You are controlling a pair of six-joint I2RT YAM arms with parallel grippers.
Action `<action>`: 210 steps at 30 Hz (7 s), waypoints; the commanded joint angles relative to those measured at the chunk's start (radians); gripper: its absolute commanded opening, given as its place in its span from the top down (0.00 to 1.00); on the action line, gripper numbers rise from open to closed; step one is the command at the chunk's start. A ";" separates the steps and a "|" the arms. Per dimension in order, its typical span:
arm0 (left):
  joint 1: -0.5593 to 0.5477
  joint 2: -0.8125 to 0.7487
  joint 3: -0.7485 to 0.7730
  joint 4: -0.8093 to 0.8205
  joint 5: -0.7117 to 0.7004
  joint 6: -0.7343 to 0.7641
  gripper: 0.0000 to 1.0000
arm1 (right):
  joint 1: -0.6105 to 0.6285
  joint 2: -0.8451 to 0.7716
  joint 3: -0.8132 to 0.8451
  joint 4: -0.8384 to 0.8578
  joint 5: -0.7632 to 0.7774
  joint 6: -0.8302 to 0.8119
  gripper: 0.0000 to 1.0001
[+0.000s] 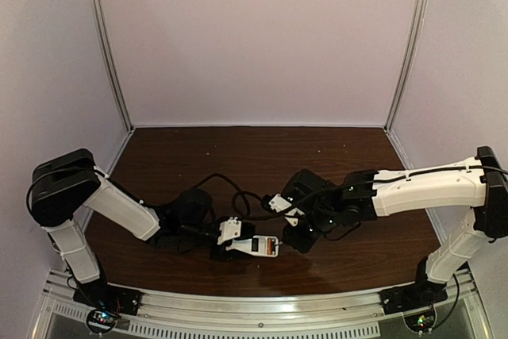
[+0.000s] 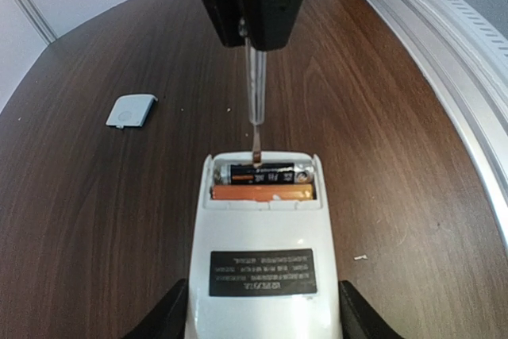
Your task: Unload the batteries from the remote control
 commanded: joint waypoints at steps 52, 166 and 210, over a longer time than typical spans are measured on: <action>-0.004 -0.006 0.028 0.044 0.059 0.011 1.00 | 0.040 -0.039 -0.062 0.038 -0.007 -0.015 1.00; 0.006 0.001 0.016 0.082 0.075 -0.010 1.00 | 0.044 -0.147 -0.236 0.295 -0.070 0.055 1.00; 0.007 0.007 0.022 0.075 0.083 -0.006 1.00 | 0.044 -0.178 -0.219 0.225 0.050 0.052 1.00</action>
